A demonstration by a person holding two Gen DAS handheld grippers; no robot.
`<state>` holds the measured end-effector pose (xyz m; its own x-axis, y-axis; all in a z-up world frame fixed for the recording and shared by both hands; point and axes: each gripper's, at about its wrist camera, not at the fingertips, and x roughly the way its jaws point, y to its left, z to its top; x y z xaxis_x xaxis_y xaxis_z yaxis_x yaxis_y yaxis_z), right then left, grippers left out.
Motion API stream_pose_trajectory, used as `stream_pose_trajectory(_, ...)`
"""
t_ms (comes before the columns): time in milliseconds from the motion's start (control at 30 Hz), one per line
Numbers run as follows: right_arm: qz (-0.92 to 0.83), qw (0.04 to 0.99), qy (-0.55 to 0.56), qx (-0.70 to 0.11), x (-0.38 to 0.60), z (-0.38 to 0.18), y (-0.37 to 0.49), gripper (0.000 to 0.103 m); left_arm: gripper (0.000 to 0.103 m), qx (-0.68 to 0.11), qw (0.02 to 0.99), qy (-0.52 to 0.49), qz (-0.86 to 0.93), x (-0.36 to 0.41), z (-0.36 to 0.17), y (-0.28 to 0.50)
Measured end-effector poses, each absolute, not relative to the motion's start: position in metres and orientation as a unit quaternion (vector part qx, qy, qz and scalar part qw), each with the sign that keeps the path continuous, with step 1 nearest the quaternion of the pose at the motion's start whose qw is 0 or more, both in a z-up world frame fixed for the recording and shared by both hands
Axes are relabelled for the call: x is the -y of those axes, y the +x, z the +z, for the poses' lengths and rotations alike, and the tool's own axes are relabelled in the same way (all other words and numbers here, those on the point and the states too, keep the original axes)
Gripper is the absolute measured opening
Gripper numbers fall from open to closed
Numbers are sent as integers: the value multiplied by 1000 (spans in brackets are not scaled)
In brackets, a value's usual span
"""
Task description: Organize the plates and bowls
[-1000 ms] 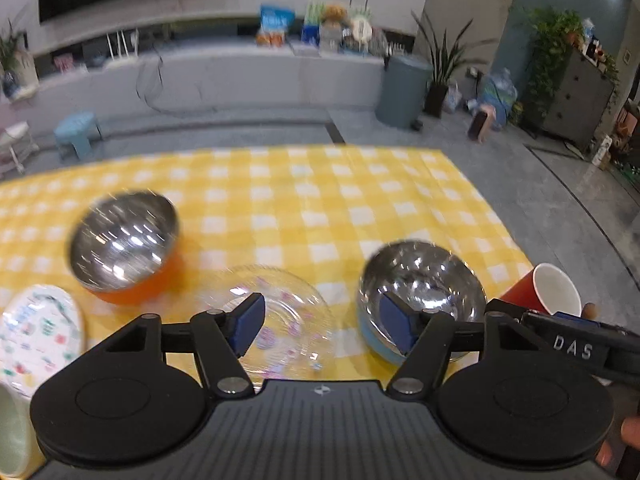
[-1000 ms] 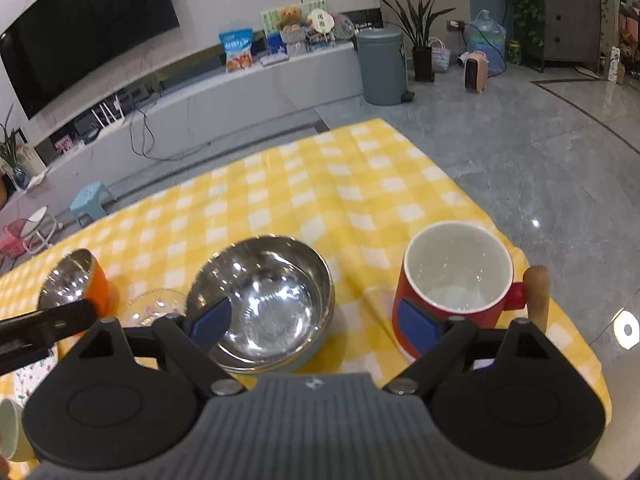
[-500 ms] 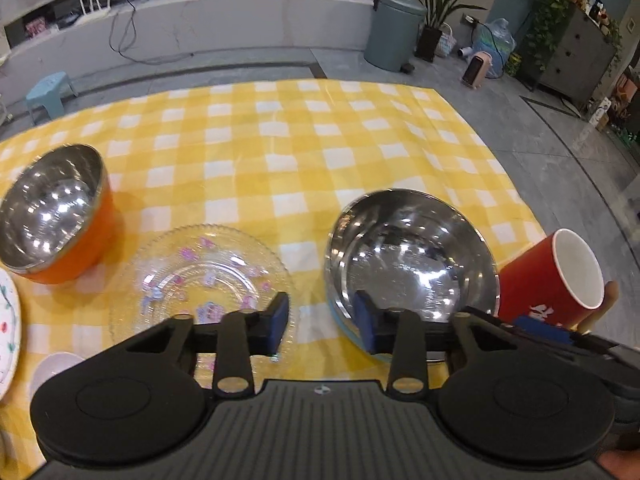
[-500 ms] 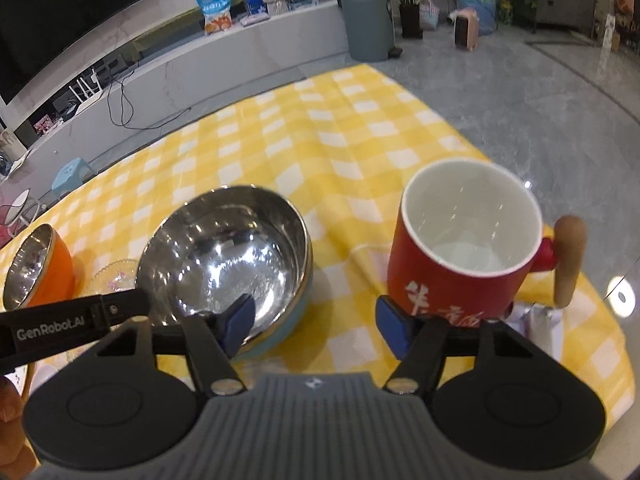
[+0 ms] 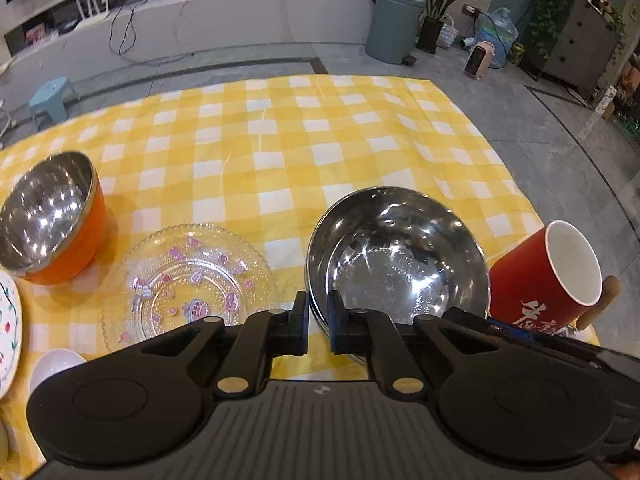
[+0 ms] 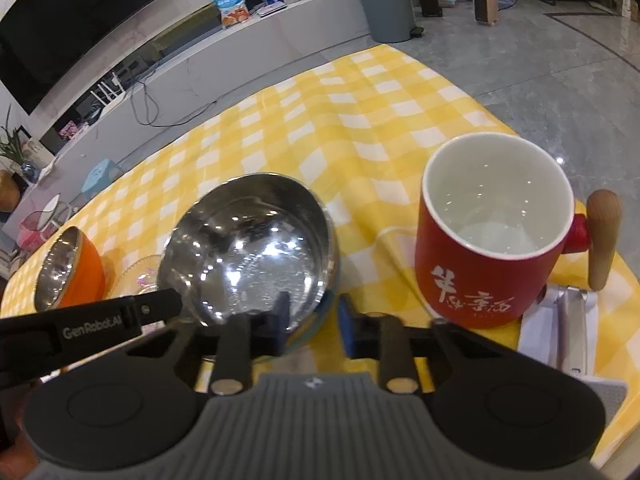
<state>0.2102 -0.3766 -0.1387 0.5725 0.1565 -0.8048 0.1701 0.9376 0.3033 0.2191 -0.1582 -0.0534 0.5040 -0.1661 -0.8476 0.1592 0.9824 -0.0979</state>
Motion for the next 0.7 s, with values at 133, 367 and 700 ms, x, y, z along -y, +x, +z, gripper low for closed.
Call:
stream_pose_trajectory(133,-3,867,182,-463,379,-138,209,16,9,-487,870,-7,-81,158,-49,215)
stream_pose_trajectory(367,26,884,188,-427,373,-109,199,14,9,-452,891,-6,-50,150,-19,194)
stream_pose_trajectory(700,52,891,219,-394,360,-59,154,11,11,-408,911,-15,-61,127,41,141)
